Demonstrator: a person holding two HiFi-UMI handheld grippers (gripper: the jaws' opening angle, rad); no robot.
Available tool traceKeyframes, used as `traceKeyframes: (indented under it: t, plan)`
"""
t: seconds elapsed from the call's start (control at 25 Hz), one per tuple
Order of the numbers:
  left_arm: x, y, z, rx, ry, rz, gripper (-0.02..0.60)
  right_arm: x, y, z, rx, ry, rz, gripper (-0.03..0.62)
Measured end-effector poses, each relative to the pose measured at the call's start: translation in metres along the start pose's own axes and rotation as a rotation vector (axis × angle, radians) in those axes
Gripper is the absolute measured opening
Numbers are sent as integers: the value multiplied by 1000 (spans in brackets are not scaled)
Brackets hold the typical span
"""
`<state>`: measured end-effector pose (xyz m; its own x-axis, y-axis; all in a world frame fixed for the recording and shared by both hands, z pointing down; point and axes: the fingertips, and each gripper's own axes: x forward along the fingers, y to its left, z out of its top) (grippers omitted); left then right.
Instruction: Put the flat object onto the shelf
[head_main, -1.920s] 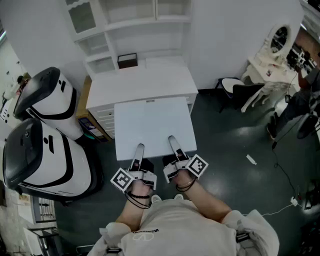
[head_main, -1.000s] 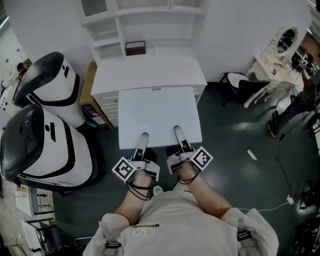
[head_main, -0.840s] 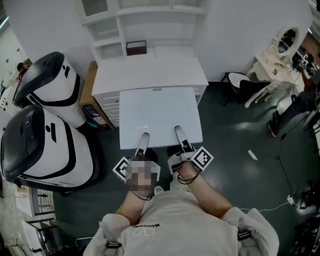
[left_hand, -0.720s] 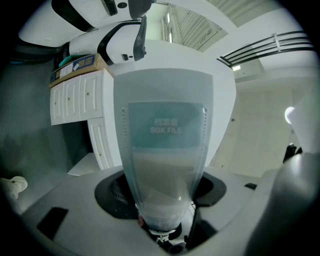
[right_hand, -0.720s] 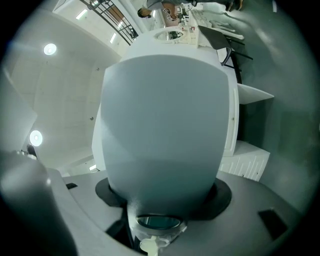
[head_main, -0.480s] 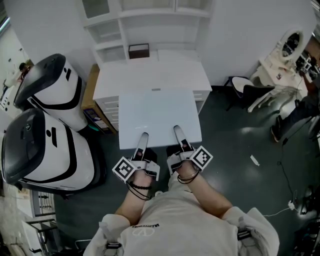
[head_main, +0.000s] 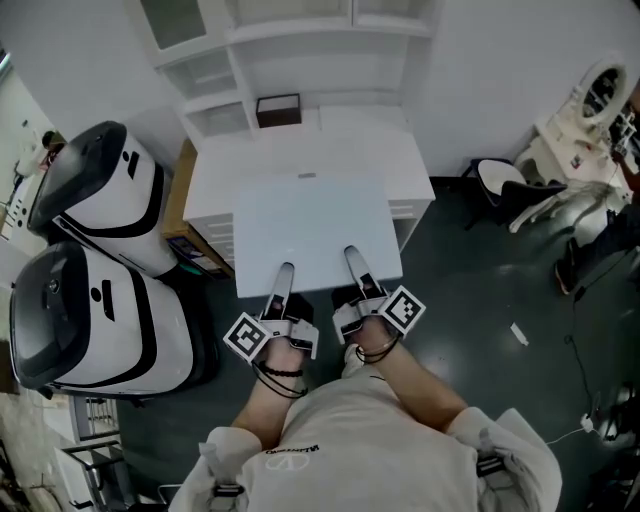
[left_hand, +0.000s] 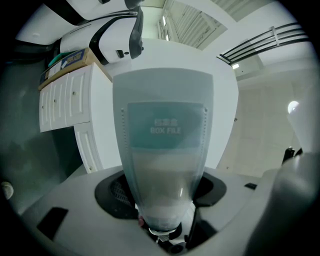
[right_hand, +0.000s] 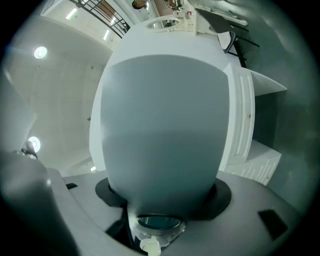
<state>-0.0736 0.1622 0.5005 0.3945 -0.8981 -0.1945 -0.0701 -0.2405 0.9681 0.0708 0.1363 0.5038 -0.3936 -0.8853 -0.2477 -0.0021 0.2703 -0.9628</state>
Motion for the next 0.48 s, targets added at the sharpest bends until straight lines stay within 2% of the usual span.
traceKeyframes:
  t: [0.48]
  plan:
    - [105, 13, -9, 21, -31, -8, 275, 70, -19, 81, 17, 37, 11, 302]
